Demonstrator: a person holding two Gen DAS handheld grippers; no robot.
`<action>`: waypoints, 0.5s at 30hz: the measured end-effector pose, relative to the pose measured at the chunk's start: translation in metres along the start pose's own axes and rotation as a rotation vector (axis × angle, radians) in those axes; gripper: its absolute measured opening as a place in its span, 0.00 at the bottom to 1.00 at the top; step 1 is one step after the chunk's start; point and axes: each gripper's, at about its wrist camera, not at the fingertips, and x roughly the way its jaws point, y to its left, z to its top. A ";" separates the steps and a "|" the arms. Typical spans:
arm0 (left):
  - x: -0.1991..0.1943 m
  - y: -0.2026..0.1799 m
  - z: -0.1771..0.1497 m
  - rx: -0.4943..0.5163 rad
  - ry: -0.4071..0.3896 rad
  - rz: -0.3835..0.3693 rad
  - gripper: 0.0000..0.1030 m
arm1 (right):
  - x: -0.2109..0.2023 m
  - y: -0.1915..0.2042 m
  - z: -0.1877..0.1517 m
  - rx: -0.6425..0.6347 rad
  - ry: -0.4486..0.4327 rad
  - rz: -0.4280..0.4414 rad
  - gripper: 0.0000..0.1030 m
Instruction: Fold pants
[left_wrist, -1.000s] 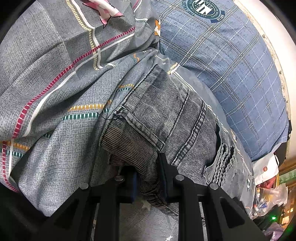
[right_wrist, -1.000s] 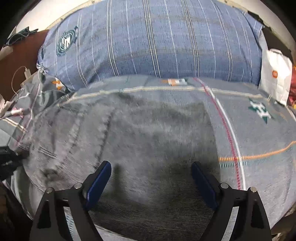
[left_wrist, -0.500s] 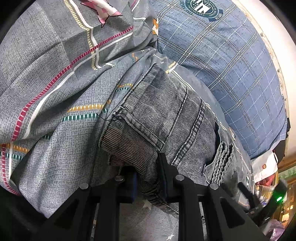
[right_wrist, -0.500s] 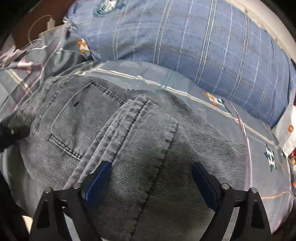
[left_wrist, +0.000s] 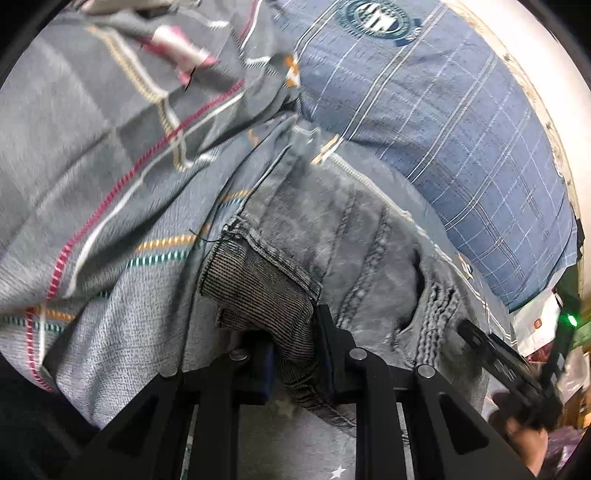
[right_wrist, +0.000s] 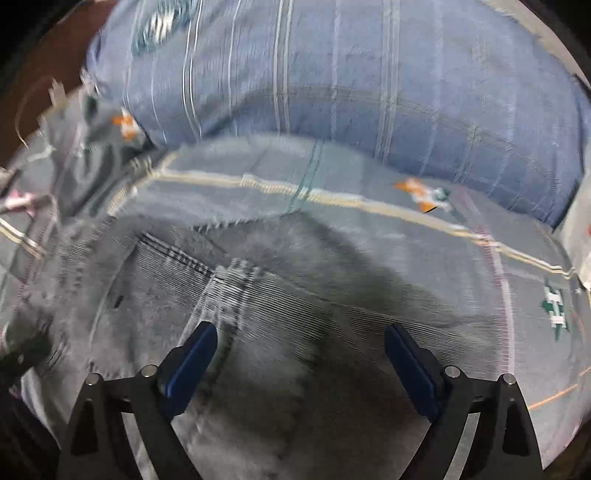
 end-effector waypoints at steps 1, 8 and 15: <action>-0.006 -0.008 0.000 0.022 -0.026 0.010 0.19 | -0.007 -0.010 -0.005 0.022 -0.017 0.018 0.90; -0.037 -0.063 0.003 0.121 -0.150 0.047 0.17 | -0.058 -0.108 -0.054 0.296 -0.174 0.111 0.90; -0.058 -0.210 -0.073 0.707 -0.356 0.114 0.16 | -0.073 -0.195 -0.093 0.630 -0.308 0.204 0.90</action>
